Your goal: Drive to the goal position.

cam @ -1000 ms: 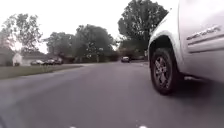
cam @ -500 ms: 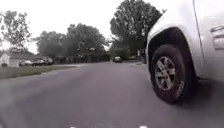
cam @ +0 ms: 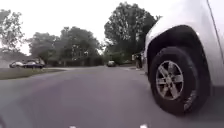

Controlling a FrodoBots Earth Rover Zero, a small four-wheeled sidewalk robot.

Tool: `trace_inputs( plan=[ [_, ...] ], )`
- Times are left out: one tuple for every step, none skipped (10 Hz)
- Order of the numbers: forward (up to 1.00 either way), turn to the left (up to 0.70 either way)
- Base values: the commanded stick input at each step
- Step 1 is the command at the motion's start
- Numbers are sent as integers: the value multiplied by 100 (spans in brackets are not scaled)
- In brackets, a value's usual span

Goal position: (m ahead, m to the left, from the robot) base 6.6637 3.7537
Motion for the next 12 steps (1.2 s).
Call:
trace_inputs(
  plan=[
    [100,0],
    [100,0],
    [100,0],
    [100,0],
    [100,0],
    [100,0],
    [100,0],
    [100,0],
    [100,0],
    [100,0],
    [100,0],
    [100,0]
  ],
)
